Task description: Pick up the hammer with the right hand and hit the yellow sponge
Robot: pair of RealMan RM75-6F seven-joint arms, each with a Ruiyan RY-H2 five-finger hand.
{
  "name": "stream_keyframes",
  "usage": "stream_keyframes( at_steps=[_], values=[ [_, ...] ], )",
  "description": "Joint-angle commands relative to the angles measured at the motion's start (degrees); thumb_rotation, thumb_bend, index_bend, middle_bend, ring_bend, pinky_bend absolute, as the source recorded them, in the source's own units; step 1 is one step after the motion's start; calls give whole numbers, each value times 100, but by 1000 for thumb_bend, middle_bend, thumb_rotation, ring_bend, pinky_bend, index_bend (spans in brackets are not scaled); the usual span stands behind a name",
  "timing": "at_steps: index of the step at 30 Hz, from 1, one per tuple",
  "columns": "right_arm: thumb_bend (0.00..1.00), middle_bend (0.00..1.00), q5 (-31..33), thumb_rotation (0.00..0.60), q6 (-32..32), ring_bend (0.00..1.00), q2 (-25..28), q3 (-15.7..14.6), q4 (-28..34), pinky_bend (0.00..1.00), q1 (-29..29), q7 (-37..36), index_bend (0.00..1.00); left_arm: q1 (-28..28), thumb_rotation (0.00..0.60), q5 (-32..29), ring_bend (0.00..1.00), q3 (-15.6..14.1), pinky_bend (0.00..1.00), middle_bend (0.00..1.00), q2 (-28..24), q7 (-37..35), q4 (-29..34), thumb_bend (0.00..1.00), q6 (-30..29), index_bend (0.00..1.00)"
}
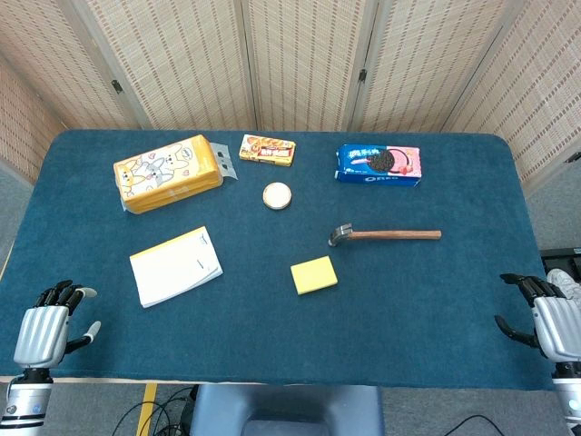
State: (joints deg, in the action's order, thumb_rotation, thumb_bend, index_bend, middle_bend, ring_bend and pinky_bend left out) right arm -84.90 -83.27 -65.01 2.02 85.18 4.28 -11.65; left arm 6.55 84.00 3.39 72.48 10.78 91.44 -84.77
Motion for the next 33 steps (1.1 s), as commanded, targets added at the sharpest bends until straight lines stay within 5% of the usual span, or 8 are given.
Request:
stream_keyframes(
  at_steps=[1, 16, 25, 33],
  values=[
    [170, 315, -66, 600, 119, 235, 3, 24, 48, 278, 108, 70, 254, 7, 600, -22, 207, 6, 268, 362, 16, 6, -13, 290, 18, 364],
    [185, 295, 353, 600, 2129, 209, -349, 631, 61, 270, 1699, 675, 194, -67, 600, -34, 207, -43, 268, 362, -66, -140, -46, 290, -26, 367],
    [189, 266, 1147, 600, 3480, 172, -1105, 1056, -887, 248, 2825, 1087, 195, -144, 600, -73, 207, -96, 268, 362, -135, -159, -57, 290, -42, 368],
    [316, 284, 1424, 600, 4101, 150, -1815, 1158, -1872, 223, 3470, 1111, 198, -168, 600, -100, 207, -97, 268, 362, -172, -138, -47, 290, -41, 367]
  ],
)
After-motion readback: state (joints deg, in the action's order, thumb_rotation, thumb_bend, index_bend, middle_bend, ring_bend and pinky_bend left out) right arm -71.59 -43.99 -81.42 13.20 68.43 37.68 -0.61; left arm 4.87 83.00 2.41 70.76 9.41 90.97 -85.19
